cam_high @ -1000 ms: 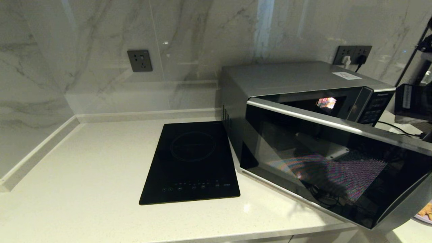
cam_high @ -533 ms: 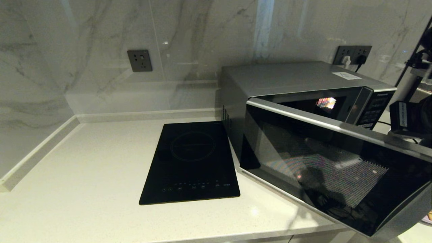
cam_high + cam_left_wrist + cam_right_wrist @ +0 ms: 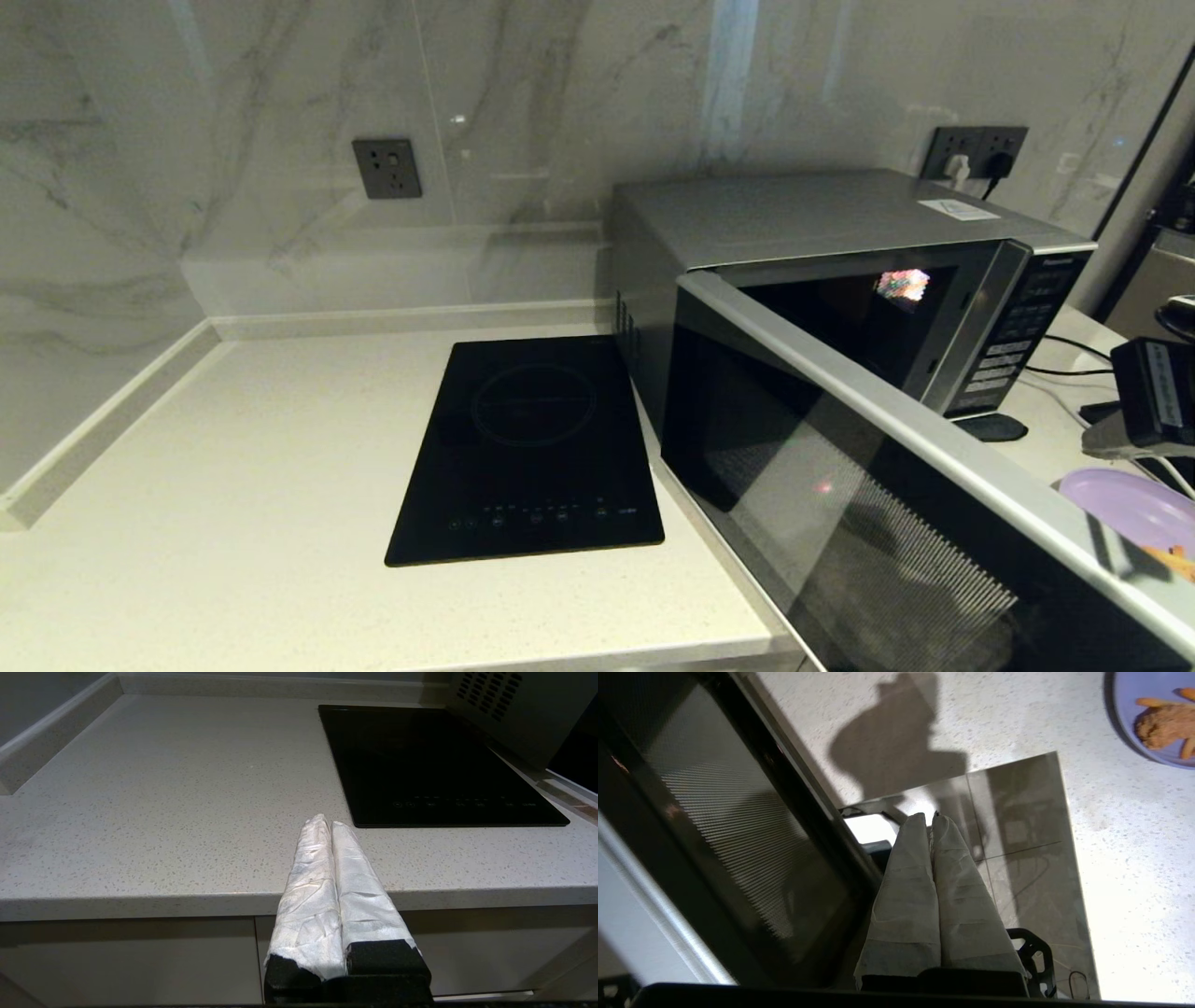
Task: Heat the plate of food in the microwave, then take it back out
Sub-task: Open the microwave oven
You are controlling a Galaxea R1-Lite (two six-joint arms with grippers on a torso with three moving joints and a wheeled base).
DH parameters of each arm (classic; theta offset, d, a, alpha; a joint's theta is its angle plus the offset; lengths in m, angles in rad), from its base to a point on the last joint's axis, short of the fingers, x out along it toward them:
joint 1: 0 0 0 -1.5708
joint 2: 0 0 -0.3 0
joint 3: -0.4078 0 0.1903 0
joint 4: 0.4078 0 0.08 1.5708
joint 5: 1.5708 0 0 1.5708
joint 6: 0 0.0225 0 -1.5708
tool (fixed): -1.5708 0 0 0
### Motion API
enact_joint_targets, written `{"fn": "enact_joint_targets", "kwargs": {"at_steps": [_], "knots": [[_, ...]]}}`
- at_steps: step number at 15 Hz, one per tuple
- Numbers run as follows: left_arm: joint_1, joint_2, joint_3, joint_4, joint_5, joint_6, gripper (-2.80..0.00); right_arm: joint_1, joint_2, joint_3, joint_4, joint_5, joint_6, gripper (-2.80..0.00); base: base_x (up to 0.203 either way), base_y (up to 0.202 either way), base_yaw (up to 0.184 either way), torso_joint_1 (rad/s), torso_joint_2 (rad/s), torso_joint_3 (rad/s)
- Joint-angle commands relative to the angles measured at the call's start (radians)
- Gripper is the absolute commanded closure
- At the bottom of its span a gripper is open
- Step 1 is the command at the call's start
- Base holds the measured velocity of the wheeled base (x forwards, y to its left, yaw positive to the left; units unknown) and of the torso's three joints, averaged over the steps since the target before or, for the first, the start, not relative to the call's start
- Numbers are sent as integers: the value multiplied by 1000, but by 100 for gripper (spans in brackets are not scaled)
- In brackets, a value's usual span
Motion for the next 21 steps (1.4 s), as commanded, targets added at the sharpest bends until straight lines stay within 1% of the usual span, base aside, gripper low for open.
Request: {"fn": "enact_joint_targets", "kwargs": {"at_steps": [1,3,6,8,9,10,12,21], "knots": [[0,2,0,-1,0,-1,0,38,-10,7,7,20,4,0,0,0,0,0,0,0],[0,2,0,-1,0,-1,0,120,-6,6,6,38,22,0,0,0,0,0,0,0],[0,2,0,-1,0,-1,0,297,58,-4,2,44,114,0,0,0,0,0,0,0],[0,2,0,-1,0,-1,0,382,116,-28,-2,45,177,0,0,0,0,0,0,0],[0,2,0,-1,0,-1,0,412,132,-38,-3,45,199,0,0,0,0,0,0,0],[0,2,0,-1,0,-1,0,429,136,-46,-3,45,215,0,0,0,0,0,0,0],[0,2,0,-1,0,-1,0,440,137,-46,-3,45,221,0,0,0,0,0,0,0],[0,2,0,-1,0,-1,0,437,135,-33,0,41,246,0,0,0,0,0,0,0]]}}
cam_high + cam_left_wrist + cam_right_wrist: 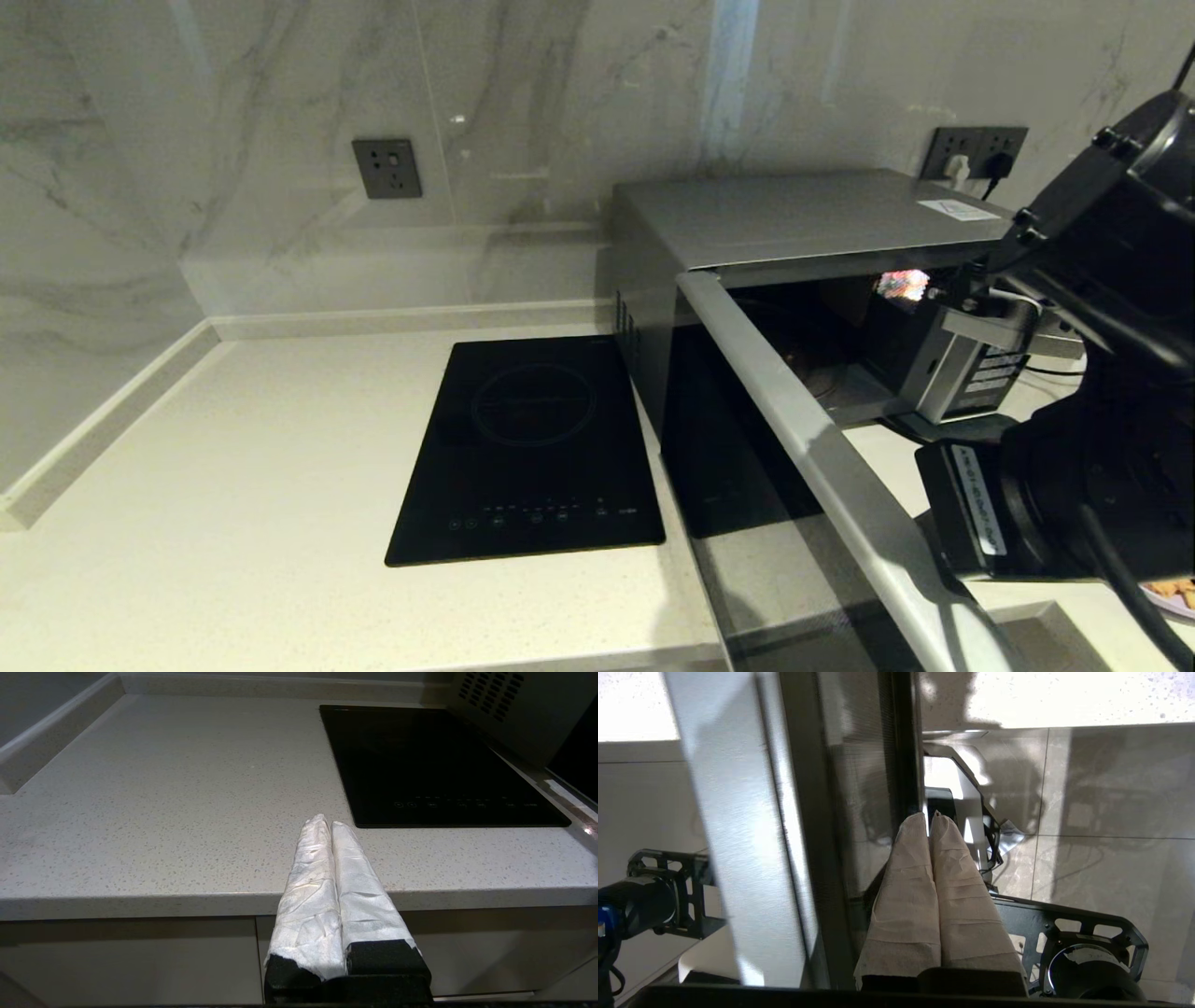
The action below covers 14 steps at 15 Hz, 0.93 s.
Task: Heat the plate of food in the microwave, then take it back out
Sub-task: Open the microwave oven, then put the plate in the microwave oven
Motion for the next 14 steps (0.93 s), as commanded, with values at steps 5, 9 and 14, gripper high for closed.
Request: {"fn": "enact_joint_targets", "kwargs": {"at_steps": [5,9,14], "knots": [[0,2,0,0,0,-1,0,-240,2,-4,3,-28,31,0,0,0,0,0,0,0],[0,2,0,0,0,-1,0,-578,-1,-65,2,42,36,0,0,0,0,0,0,0],[0,2,0,0,0,-1,0,-929,46,-74,-6,112,41,-280,0,0,0,0,0,0]]}}
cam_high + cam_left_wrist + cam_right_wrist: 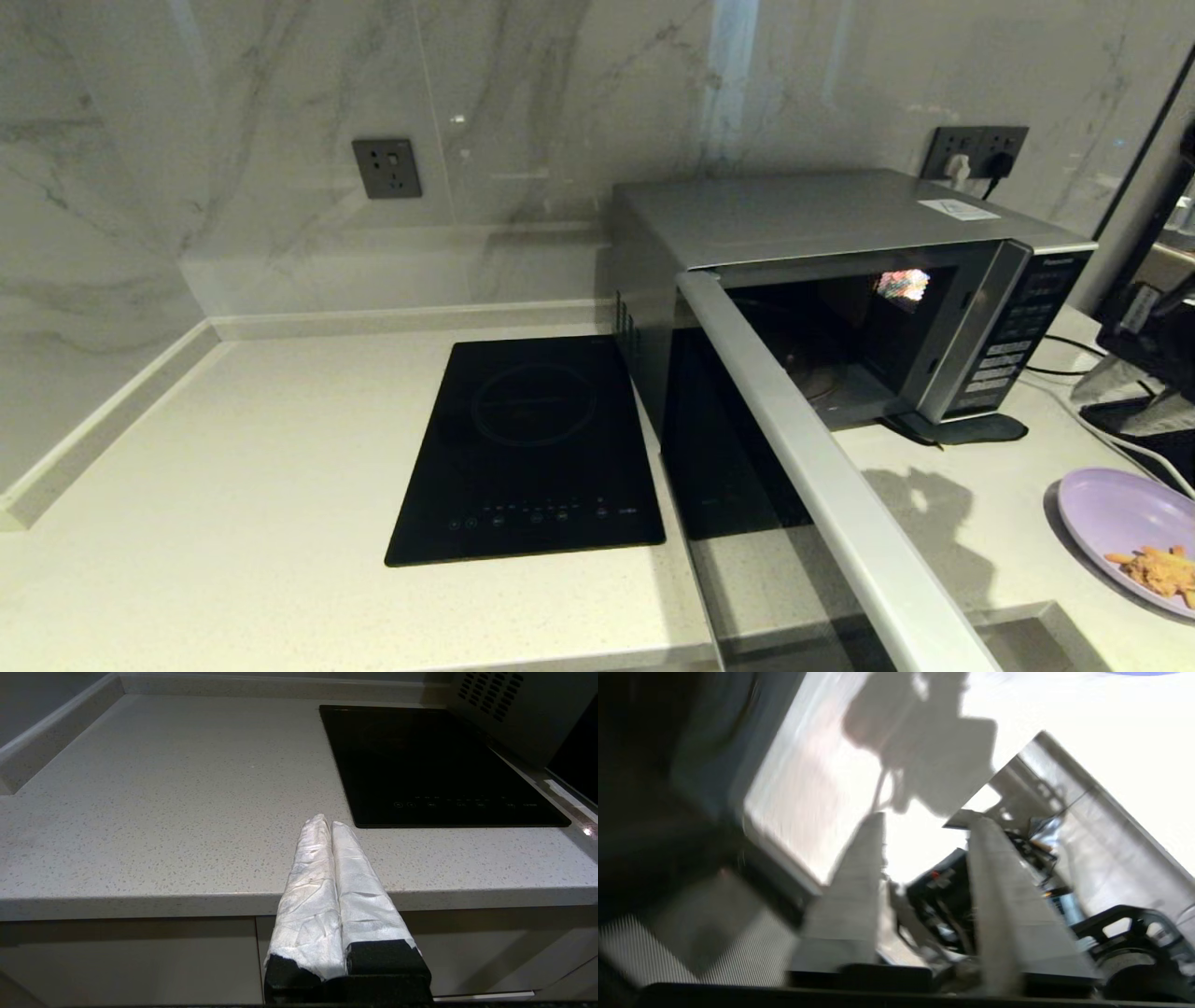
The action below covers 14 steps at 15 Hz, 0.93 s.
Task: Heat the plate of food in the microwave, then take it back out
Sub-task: Put the plate in the microwave oven
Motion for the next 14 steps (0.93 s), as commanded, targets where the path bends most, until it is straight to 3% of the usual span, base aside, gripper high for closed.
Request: {"fn": "enact_joint_targets", "kwargs": {"at_steps": [1,6,8,11,14], "knots": [[0,2,0,0,0,-1,0,-185,44,13,-8,52,20,-280,0,0,0,0,0,0],[0,2,0,0,0,-1,0,-556,158,83,-91,229,32,-280,0,0,0,0,0,0],[0,2,0,0,0,-1,0,-692,194,116,-100,309,-20,-280,0,0,0,0,0,0],[0,2,0,0,0,-1,0,-839,260,159,-104,400,-130,-280,0,0,0,0,0,0],[0,2,0,0,0,-1,0,-909,276,220,-105,416,-199,-280,0,0,0,0,0,0]]}}
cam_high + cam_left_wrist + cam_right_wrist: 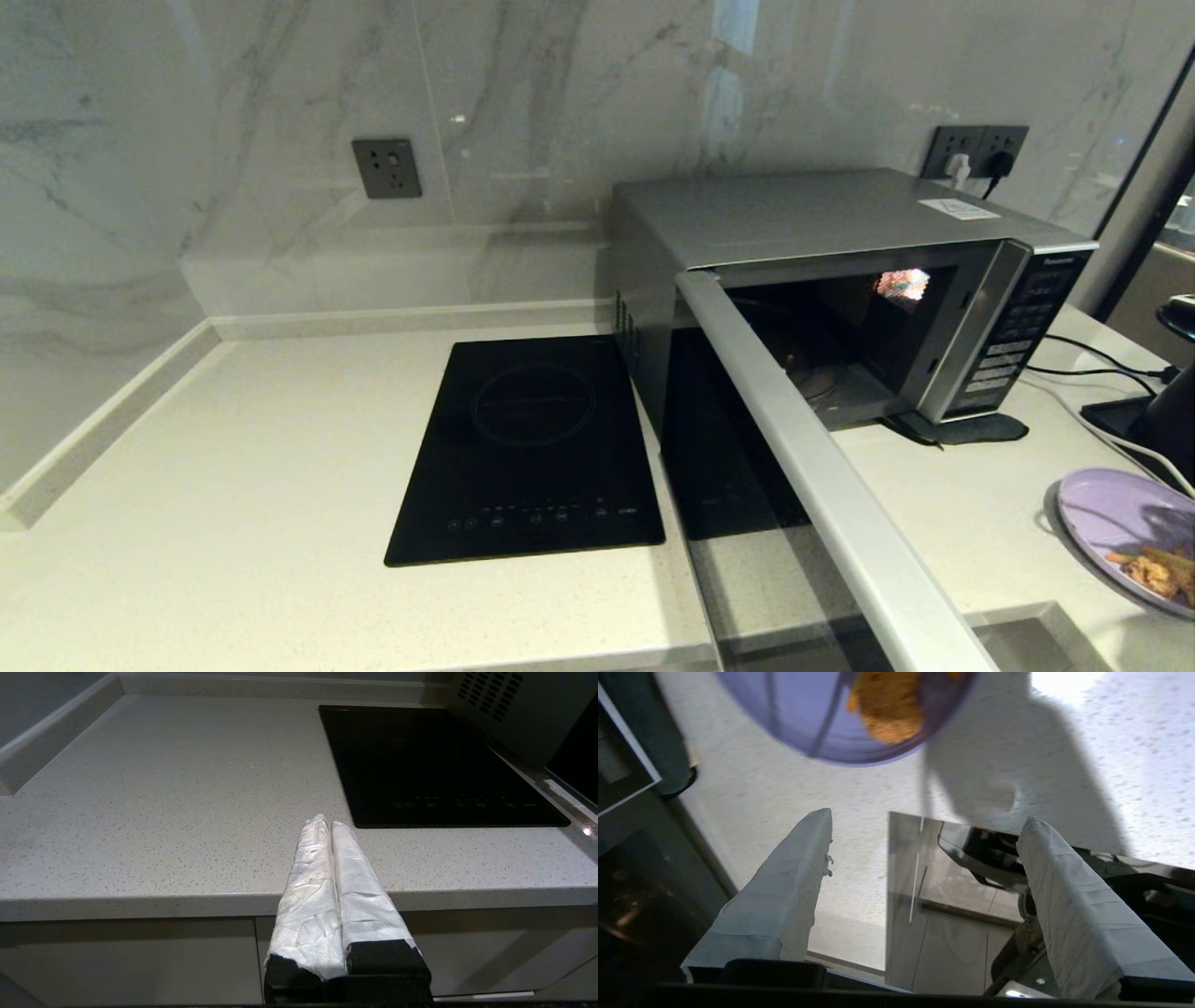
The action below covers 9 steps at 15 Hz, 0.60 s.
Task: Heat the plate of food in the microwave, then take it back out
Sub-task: Put the plate in the microwave oven
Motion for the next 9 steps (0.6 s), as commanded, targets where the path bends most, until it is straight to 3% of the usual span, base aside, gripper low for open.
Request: {"fn": "enact_joint_targets", "kwargs": {"at_steps": [1,5,9], "knots": [[0,2,0,0,0,-1,0,-55,29,43,4,5,-18,-280,0,0,0,0,0,0],[0,2,0,0,0,-1,0,-122,101,62,-7,-4,-154,-280,0,0,0,0,0,0],[0,2,0,0,0,-1,0,-157,164,61,-197,-108,-237,-280,0,0,0,0,0,0]]}}
